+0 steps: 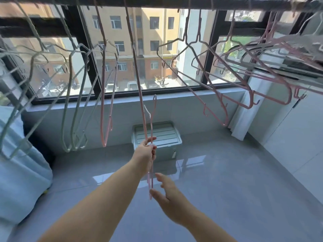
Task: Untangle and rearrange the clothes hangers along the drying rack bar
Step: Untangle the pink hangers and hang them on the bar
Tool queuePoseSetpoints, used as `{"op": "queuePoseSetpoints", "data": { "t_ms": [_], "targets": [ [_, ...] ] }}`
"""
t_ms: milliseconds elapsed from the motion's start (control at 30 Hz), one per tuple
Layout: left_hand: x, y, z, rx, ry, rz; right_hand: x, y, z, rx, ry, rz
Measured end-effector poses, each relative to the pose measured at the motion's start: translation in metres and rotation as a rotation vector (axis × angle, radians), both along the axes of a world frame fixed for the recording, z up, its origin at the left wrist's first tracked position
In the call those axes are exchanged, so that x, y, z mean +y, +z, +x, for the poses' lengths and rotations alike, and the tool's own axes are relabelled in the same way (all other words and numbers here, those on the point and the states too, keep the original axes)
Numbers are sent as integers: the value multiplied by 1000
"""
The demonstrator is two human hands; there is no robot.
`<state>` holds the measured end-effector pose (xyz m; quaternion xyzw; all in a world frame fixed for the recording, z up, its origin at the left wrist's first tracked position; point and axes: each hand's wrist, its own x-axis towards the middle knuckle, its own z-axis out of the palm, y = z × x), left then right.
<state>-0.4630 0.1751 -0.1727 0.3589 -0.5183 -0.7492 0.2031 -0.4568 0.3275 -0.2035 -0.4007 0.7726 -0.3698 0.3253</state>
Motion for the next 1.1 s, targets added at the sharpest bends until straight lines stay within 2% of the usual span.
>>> {"op": "queuePoseSetpoints", "data": {
  "t_ms": [200, 300, 400, 467, 633, 733, 867, 967, 1100],
  "targets": [
    [22, 23, -22, 62, 26, 74, 0, 4, -8, -8, -156, -89],
    [31, 37, -24, 149, 60, 148, 3, 7, -11, 76, -204, -126],
    [42, 59, -20, 250, 53, 169, 10, 19, -10, 262, -304, -239],
    [49, 74, -15, 282, 23, 62, 13, 35, -9, 342, -336, -313],
    [61, 112, -1, 180, -96, -479, 16, 87, -11, 345, -430, -481],
    [73, 131, 3, 143, -160, -694, 21, 113, -16, 381, -444, -532],
    [94, 148, 11, 190, -199, -962, 32, 145, -19, 348, -482, -643],
    [104, 157, 11, 252, -170, -1037, 35, 168, -17, 263, -495, -717],
    [97, 167, 2, 283, -96, -947, 16, 186, -31, 271, -481, -718]
  ]
}}
